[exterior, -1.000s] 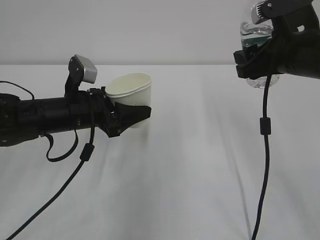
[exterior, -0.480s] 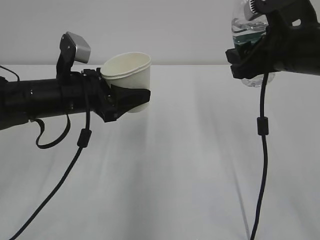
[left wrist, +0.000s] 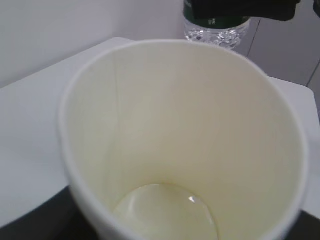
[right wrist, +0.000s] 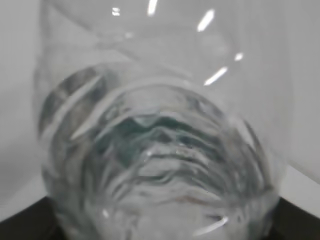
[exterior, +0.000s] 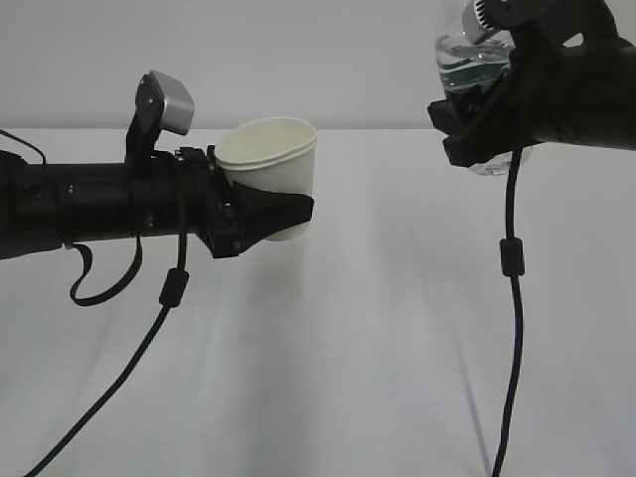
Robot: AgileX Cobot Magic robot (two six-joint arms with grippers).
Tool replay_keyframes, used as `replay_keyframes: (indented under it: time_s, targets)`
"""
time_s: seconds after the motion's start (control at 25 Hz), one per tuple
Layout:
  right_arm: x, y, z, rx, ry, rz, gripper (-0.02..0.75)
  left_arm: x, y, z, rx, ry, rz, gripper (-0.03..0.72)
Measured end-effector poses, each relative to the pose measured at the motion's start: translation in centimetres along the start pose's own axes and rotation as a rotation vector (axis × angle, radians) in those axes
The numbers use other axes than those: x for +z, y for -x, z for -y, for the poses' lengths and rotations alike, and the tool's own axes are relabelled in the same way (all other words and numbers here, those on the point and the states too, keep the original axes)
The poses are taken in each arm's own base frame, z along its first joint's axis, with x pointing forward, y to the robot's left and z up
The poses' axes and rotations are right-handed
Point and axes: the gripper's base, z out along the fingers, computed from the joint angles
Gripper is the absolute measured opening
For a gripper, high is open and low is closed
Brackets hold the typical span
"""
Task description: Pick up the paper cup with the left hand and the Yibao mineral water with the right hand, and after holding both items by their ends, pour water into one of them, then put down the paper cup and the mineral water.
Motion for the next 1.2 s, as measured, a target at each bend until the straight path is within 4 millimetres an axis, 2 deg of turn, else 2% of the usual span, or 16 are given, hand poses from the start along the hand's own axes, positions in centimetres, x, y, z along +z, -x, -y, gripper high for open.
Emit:
replay_keyframes:
  time_s: [0.92,1.2]
  targets:
    - [-0.2,-0.2,-0.4,-0.263,0.030,-0.031,0.489,2.7,-0.3,3.9,0.029,-0.111,-0.051,0.463]
    - [-0.2,-0.3,-0.4,-0.351,0.033,-0.042,0.489,3.2,1.2,4.0,0.059,-0.120,-0.033,0.463]
